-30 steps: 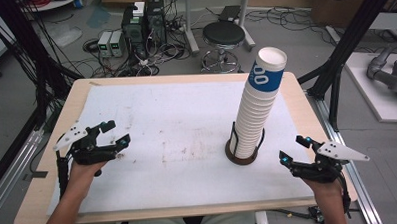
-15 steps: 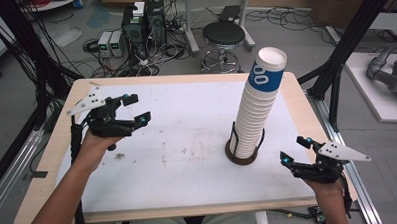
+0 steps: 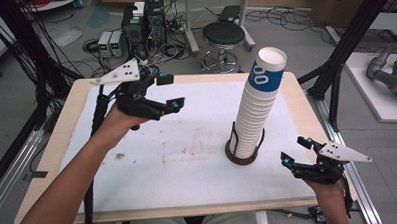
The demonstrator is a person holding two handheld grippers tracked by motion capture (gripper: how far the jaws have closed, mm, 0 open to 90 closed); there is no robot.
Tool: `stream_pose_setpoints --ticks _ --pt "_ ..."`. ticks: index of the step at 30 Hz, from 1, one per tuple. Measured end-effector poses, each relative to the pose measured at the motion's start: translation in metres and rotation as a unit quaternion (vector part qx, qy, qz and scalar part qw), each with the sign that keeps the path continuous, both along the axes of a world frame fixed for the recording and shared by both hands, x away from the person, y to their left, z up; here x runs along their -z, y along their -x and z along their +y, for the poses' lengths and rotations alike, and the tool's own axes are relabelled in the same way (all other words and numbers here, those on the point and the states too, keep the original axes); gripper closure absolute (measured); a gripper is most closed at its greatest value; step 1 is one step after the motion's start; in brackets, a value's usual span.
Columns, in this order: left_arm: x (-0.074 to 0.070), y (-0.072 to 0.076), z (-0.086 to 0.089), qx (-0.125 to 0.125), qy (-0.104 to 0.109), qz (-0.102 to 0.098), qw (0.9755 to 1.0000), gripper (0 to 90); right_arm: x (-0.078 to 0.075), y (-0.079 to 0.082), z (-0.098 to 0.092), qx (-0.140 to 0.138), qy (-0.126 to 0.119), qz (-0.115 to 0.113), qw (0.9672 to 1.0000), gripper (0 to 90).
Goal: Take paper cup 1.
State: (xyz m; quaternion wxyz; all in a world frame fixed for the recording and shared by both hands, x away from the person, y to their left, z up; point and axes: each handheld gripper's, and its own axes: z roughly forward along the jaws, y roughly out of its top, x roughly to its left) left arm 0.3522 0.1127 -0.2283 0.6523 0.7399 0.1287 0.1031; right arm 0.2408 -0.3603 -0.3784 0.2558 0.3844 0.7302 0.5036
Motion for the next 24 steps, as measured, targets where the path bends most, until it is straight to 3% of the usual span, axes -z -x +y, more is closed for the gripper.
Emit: stream_pose_setpoints --ticks 6,12,24 --pt "-0.023 -0.009 -0.035 0.026 -0.010 0.000 0.9996 17.1 0.000 0.000 0.001 -0.002 -0.001 -0.001 1.0000 17.8" --pt "-0.034 -0.018 -0.064 0.046 -0.012 0.008 0.9988 17.1 -0.001 0.001 0.000 -0.002 -0.002 -0.002 1.0000 17.8" --pt "-0.057 -0.035 -0.105 0.062 -0.012 0.013 0.9979 17.1 -0.001 0.001 -0.001 -0.003 -0.005 -0.001 1.0000 17.8"
